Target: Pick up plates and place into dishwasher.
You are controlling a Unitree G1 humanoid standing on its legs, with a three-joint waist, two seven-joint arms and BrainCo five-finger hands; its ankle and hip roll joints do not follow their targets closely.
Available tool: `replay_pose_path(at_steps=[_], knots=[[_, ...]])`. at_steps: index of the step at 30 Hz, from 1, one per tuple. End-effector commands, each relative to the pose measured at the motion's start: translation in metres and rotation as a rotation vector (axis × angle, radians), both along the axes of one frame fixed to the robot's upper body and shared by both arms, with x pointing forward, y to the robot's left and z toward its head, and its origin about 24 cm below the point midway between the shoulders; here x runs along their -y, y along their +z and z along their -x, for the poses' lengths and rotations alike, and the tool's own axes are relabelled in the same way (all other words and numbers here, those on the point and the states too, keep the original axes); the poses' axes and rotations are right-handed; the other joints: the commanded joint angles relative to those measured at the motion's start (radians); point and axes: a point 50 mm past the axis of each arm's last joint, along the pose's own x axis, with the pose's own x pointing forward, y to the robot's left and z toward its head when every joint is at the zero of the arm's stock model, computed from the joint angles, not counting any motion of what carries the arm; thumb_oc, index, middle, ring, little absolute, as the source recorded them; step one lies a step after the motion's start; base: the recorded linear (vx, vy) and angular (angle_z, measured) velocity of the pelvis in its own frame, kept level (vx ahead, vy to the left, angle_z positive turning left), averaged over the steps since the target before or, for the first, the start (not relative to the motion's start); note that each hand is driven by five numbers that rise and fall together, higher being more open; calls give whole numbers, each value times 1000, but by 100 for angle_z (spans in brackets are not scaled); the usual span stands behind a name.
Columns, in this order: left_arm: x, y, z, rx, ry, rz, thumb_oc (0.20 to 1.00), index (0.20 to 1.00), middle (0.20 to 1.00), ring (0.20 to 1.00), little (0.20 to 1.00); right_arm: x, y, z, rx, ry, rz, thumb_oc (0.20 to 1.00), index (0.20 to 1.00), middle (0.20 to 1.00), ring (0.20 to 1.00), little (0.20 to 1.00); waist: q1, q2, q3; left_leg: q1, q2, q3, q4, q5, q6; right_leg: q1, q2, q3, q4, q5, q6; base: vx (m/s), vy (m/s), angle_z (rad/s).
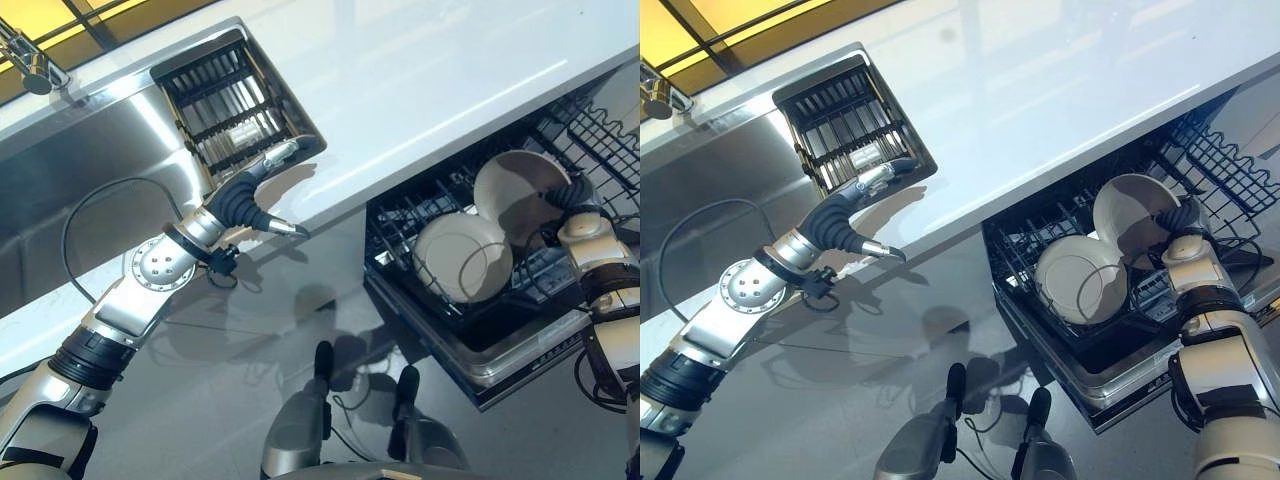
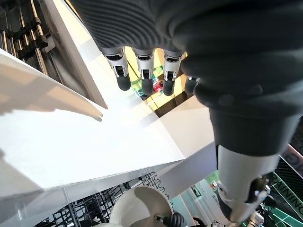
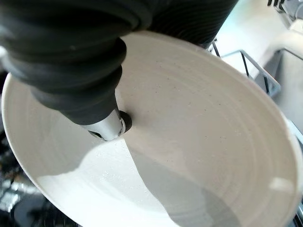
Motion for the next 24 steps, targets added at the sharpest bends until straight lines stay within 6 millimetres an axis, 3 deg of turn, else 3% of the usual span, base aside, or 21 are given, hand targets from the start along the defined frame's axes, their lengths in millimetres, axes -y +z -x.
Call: replay_pose_path(at_steps=[1,12,13,14,19,24], knots=[[13,28,10,111,-102,50,1000,1000,1000,1000,1000,-11,63,-18,109,78,122,200,200,200,200,200,22,2,41,-12,-57,27,42,-172,6,-111,-65,-2,74,-104,53,-50,-15,2],[4,28,12,104,-81,55,1000,1000,1000,1000,1000,-22,58,-25,82,194,21,200,200,200,200,200,49,9,39,-17,-56,26,28,-159,7,-113,-74,-30,77,-101,55,-7,-6,2],[3,27,13,102,-82,54,1000,1000,1000,1000,1000,-21,59,-24,117,174,8,379,379,379,379,379,50,6,36,-11,-55,27,29,-161,7,-109,-74,-31,78,-102,54,42,13,2],[3,27,14,99,-84,54,1000,1000,1000,1000,1000,-18,61,-22,166,150,-17,1000,1000,1000,1000,1000,49,3,33,-6,-55,28,31,-164,8,-105,-74,-31,78,-102,54,51,21,2],[1,19,19,89,-93,57,1000,1000,1000,1000,1000,-11,68,-14,387,51,-95,1000,1000,1000,1000,1000,35,-5,14,14,-51,34,42,-178,10,-87,-70,-20,82,-105,55,52,52,1],[4,8,22,81,-84,76,1000,1000,1000,1000,1000,-5,54,-1,545,-112,-120,1000,1000,1000,1000,1000,11,-19,-13,47,-49,41,44,-194,16,-60,-64,2,78,-106,59,65,84,1]])
